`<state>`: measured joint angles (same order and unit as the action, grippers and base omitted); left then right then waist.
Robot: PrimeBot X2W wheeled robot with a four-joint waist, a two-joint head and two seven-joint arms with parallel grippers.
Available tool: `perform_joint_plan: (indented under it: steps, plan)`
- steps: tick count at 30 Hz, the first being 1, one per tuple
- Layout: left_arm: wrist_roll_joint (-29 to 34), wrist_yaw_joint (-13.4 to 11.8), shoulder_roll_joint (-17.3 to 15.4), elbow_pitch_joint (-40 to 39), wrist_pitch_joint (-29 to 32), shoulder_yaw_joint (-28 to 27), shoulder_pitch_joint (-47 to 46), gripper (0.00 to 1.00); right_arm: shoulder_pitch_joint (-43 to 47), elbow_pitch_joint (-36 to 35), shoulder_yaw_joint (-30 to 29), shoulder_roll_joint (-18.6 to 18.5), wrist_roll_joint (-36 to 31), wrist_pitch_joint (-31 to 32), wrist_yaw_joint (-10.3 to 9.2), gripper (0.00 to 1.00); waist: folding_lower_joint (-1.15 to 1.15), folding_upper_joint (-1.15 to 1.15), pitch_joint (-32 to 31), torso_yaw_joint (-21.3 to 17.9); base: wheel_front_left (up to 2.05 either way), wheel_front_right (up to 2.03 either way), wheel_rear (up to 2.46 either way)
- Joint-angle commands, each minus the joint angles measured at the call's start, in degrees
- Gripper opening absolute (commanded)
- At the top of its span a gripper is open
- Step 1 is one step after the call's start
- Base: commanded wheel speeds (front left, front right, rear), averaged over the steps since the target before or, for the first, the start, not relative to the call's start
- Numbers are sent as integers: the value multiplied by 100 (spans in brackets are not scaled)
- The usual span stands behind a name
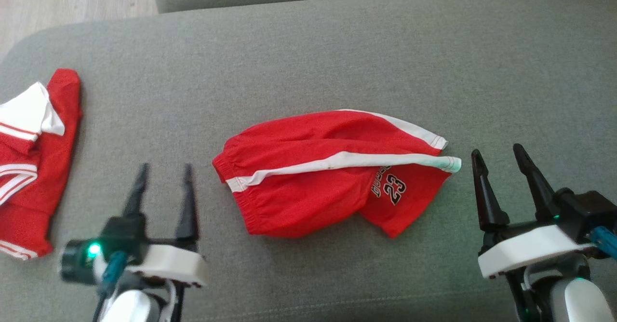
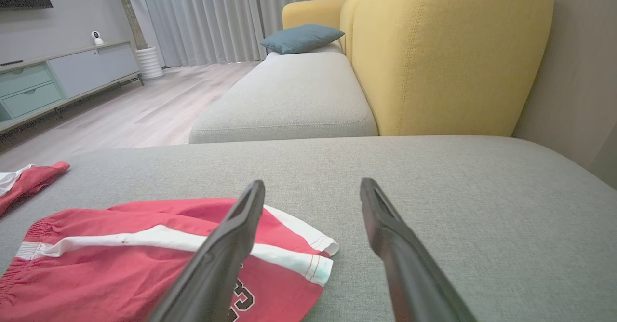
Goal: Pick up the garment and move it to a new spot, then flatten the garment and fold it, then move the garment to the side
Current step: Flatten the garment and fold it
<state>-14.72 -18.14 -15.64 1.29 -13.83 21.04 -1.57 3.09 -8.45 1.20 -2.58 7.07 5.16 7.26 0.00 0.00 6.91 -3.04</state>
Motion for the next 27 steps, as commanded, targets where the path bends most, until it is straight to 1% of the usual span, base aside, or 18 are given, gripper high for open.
perform_joint_plan:
  steps: [1,3,6,10,12,15,19,20,21,22,24,27]
  plan:
    - [-3,90,-128,-175,67,-95,-364,100,-141,-216,122,-30,39,18,23,100,0,0,31,9,0,0,0]
    - [-86,244,-93,-120,307,30,-509,100,-158,-211,133,-30,44,16,23,100,0,0,70,19,0,0,0]
    - [-246,503,-47,61,878,242,-754,100,-199,-197,169,-30,49,10,23,100,0,0,129,9,0,0,0]
    - [-550,727,46,289,1575,377,-976,100,-256,-169,230,-30,57,-4,23,100,0,0,205,-64,0,0,0]
    - [-679,771,73,380,1827,391,-1027,100,-273,-153,233,-30,70,-12,23,100,0,0,250,-109,0,0,0]
    - [-854,762,123,514,2153,383,-1043,100,-287,-124,218,-30,88,-37,23,100,0,0,313,-172,0,0,0]
    - [-1071,841,208,527,2238,353,-1063,100,-307,-85,199,-30,121,-83,23,100,0,0,386,-228,0,0,0]
    - [-1094,864,213,524,2229,354,-1073,76,-312,-71,193,-30,125,-95,23,100,0,0,401,-236,0,0,0]
    - [-1152,908,230,528,2241,357,-1076,25,-319,-54,188,-30,128,-104,23,100,0,0,415,-244,0,0,0]
    - [-1204,951,238,545,2275,367,-1078,0,-328,-36,182,-30,130,-113,23,100,0,0,428,-252,0,0,0]
    - [-1232,995,230,552,2258,369,-1102,0,-351,9,157,-30,119,-118,23,100,0,0,452,-264,0,0,0]
    - [-1179,982,205,561,2167,365,-1156,0,-396,106,158,-47,86,-83,23,100,0,0,483,-273,0,0,0]
